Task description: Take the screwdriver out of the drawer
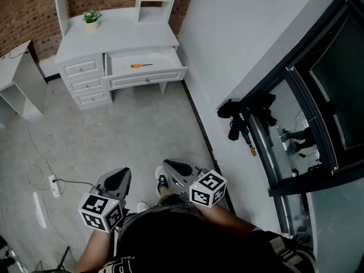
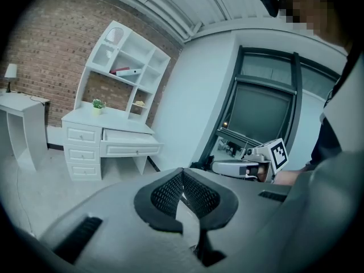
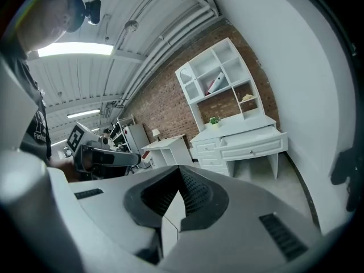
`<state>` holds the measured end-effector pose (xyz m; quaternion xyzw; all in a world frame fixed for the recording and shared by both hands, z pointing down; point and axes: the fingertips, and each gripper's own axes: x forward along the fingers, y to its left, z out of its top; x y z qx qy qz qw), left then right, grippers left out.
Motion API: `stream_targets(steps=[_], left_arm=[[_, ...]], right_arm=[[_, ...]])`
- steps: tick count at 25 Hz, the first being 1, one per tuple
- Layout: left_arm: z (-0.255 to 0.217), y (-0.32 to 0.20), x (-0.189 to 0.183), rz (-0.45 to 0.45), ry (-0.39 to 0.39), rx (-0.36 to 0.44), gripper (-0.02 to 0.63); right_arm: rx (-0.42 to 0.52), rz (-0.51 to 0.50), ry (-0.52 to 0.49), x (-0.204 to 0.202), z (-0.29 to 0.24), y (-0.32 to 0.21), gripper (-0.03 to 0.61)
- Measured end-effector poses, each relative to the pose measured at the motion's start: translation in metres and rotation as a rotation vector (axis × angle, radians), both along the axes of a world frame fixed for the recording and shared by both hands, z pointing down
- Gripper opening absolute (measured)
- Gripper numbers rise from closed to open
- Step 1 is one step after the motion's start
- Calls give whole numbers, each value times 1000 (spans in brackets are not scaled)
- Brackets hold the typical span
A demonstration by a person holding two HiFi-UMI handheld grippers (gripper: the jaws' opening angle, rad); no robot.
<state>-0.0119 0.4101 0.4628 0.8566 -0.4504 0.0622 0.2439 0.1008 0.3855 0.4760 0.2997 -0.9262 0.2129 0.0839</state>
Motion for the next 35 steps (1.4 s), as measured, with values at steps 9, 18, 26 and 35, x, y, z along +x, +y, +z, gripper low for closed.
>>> stream_targets(steps=[9, 18, 26, 35], left_arm=[[-7, -68, 10, -21, -11, 4, 15], [-7, -140, 32, -18, -30, -3, 15], [-18, -190, 44, -39, -51, 1, 15], [-21, -231, 59, -76, -58, 6, 15]], right_arm=[[10, -16, -16, 12, -6, -70, 6], [4, -19, -44, 29, -9, -147, 5], [-6, -38, -76, 37, -13, -197, 6], [-3, -78, -94, 48, -15, -242, 5]])
